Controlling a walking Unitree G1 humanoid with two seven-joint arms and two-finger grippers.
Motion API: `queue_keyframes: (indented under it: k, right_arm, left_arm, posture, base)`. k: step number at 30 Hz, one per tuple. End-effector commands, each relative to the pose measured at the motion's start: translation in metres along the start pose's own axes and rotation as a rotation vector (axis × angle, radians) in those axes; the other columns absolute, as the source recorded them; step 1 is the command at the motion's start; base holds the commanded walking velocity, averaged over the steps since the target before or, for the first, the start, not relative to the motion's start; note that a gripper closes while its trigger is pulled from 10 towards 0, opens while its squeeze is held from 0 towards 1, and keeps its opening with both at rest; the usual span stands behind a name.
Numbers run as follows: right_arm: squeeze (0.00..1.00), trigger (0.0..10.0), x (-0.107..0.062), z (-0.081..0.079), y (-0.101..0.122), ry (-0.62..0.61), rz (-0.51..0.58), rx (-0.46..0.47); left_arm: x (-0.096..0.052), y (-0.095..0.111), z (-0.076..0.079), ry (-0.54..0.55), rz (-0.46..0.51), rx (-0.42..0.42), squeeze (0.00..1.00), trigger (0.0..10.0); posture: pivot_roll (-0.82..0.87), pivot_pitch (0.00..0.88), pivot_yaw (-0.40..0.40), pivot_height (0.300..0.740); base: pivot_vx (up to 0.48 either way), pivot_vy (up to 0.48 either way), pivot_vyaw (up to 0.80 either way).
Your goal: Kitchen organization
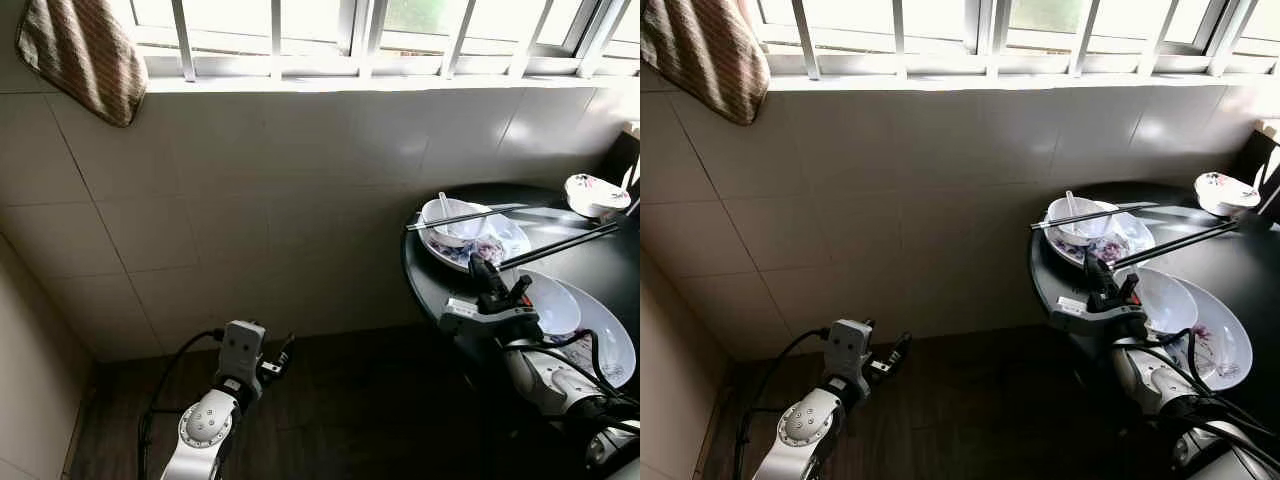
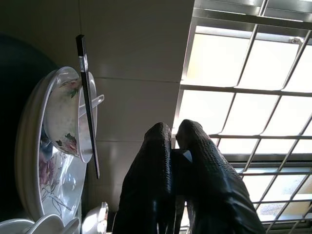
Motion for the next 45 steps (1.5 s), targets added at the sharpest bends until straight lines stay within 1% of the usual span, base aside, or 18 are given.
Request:
queue_keyframes:
  k: [1,3,6,10,11,15,16,17,19,24,25,33,36,39,40,41,44,45]
  right_arm:
    - [0.00,0.0,0.007,0.011,0.000,-0.044,-0.009,0.029]
    - [0.00,0.0,0.016,0.025,0.014,-0.106,0.040,0.048]
    - [0.00,0.0,0.020,0.032,0.025,-0.128,0.084,0.058]
    - [0.00,0.0,0.024,0.045,0.039,-0.184,0.145,0.046]
    - [0.00,0.0,0.024,0.048,0.043,-0.198,0.159,0.061]
    - [0.00,0.0,0.023,0.054,0.055,-0.221,0.201,0.095]
    - [0.00,0.0,0.022,0.055,0.063,-0.226,0.225,0.107]
    - [0.00,0.0,0.022,0.055,0.063,-0.226,0.225,0.107]
    - [0.00,0.0,0.019,0.054,0.071,-0.220,0.239,0.110]
    - [0.00,0.0,0.014,0.052,0.087,-0.216,0.290,0.161]
    - [0.00,0.0,0.011,0.053,0.093,-0.217,0.314,0.179]
    - [0.00,0.0,0.008,0.052,0.098,-0.207,0.324,0.190]
    - [0.00,0.0,0.008,0.052,0.099,-0.203,0.327,0.201]
    - [0.00,0.0,0.010,0.053,0.100,-0.201,0.327,0.227]
    - [0.00,0.0,0.011,0.054,0.101,-0.203,0.325,0.229]
    - [0.00,0.0,0.011,0.054,0.101,-0.203,0.325,0.229]
    - [0.00,0.0,0.013,0.057,0.104,-0.209,0.324,0.248]
    - [0.00,0.0,0.014,0.057,0.106,-0.211,0.324,0.255]
  left_arm:
    - [0.002,0.001,0.001,-0.004,-0.002,-0.019,0.00,10.0]
    - [0.003,0.001,0.001,-0.003,0.000,-0.022,0.00,10.0]
    - [0.003,0.001,0.000,-0.002,0.001,-0.024,0.00,10.0]
    - [0.003,0.001,0.001,-0.002,0.004,-0.029,0.00,10.0]
    - [0.003,0.001,0.001,-0.001,0.005,-0.030,0.00,10.0]
    - [0.003,0.002,0.000,0.000,0.010,-0.035,0.00,10.0]
    - [0.003,0.002,0.000,0.002,0.015,-0.037,0.00,10.0]
    - [0.003,0.002,0.000,0.002,0.015,-0.037,0.00,10.0]
    - [0.003,0.003,0.000,0.004,0.023,-0.042,0.00,10.0]
    - [0.003,0.003,0.000,0.005,0.025,-0.044,0.00,10.0]
    - [0.003,0.003,0.000,0.006,0.028,-0.043,0.00,10.0]
    - [0.002,0.005,-0.003,0.021,0.040,-0.042,0.00,10.0]
    - [0.002,0.011,-0.008,0.055,0.060,-0.043,0.00,10.0]
    - [0.003,0.021,-0.015,0.100,0.097,-0.036,0.00,10.0]
    - [0.004,0.028,-0.018,0.117,0.121,-0.029,0.00,10.0]
    - [0.004,0.028,-0.018,0.117,0.121,-0.029,0.00,10.0]
    - [0.008,0.051,-0.029,0.158,0.204,-0.021,0.00,10.0]
    - [0.010,0.062,-0.032,0.172,0.238,-0.014,0.00,10.0]
  posture:
    - [0.03,0.000,-0.057,0.740]
    - [0.03,0.000,-0.058,0.740]
    - [0.03,0.000,-0.059,0.740]
    - [0.03,0.000,-0.061,0.740]
    - [0.03,0.000,-0.062,0.740]
    - [0.03,0.000,-0.063,0.740]
    - [0.03,0.000,-0.065,0.740]
    - [0.03,0.000,-0.065,0.740]
    - [0.04,0.000,-0.065,0.740]
    - [0.04,0.000,-0.066,0.740]
    - [0.04,0.000,-0.064,0.740]
    - [0.04,0.000,-0.062,0.740]
    - [0.03,0.000,-0.060,0.740]
    - [0.03,0.000,-0.061,0.740]
    - [0.04,0.000,-0.063,0.740]
    - [0.04,0.000,-0.063,0.740]
    - [0.04,0.000,-0.065,0.740]
    - [0.05,0.000,-0.067,0.740]
  base:
    - [0.000,0.000,0.00]
    - [0.000,0.000,0.27]
    - [0.000,0.000,0.71]
    - [0.000,0.000,0.80]
    - [0.000,0.000,0.80]
    - [0.000,0.000,0.80]
    - [0.000,0.000,0.80]
    - [0.000,0.000,0.80]
    - [0.000,0.000,0.80]
    - [0.000,0.000,0.80]
    - [0.000,0.000,0.80]
    - [0.000,0.000,0.80]
    - [0.000,0.000,0.80]
    - [0.000,0.000,0.80]
    - [0.000,0.000,0.80]
    - [0.000,0.000,0.80]
    - [0.000,0.000,0.80]
    - [0.000,0.000,0.80]
Point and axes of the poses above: a point about 5 cm out from each wrist's last joint towards the gripper, its own x axis pointing out of the wrist towards the gripper, its own y axis along the axis of the wrist's last joint, z = x × y, the point moved 1 cm from there along x, pointing out of the wrist towards the gripper, and after that the axes turned 2 degrees about -x, right-handed, at the moved point
